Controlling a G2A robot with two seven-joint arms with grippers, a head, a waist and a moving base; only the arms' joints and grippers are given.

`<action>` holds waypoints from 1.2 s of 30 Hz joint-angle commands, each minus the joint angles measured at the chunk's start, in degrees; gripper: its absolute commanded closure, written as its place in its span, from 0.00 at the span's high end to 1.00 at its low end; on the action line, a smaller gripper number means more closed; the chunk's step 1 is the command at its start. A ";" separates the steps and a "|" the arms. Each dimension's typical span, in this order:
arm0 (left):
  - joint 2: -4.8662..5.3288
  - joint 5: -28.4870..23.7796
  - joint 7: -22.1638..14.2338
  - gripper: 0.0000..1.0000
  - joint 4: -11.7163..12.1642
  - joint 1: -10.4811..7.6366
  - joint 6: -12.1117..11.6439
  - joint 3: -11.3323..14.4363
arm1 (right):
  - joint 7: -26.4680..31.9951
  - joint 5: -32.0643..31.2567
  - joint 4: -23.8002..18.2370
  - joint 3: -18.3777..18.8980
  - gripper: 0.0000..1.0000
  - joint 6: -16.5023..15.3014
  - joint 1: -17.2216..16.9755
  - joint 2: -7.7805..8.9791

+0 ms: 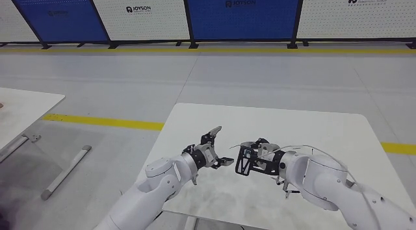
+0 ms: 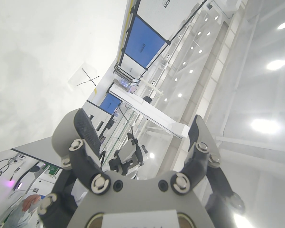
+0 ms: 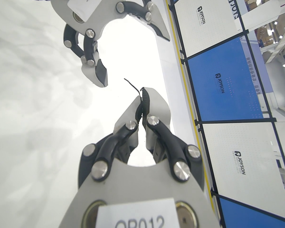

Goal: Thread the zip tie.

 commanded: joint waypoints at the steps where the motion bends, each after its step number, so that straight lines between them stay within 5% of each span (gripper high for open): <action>1: -0.27 0.18 1.05 1.00 0.21 -0.79 -0.01 1.11 | 0.00 0.00 0.00 0.00 0.00 0.00 0.00 0.00; 10: -0.49 1.18 2.11 1.00 0.28 -1.35 -0.41 1.87 | 0.00 0.00 0.00 0.00 0.00 0.00 0.00 0.00; 16: -0.60 2.99 -0.74 1.00 0.75 -1.75 -0.01 4.21 | 0.00 0.00 0.00 0.00 0.00 0.00 0.00 0.00; 18: -0.62 2.24 -1.05 0.49 1.26 -2.21 -0.01 4.73 | 0.00 0.00 0.00 0.00 0.00 0.00 0.00 0.00; 27: -0.36 -0.79 -0.46 0.22 2.50 -3.89 -0.01 5.55 | 0.00 0.00 0.00 0.00 0.00 0.00 0.00 0.00; 36: 0.24 -1.01 -0.96 0.12 1.71 -3.41 -0.01 5.03 | 0.00 0.00 0.00 0.00 0.00 0.00 0.00 0.00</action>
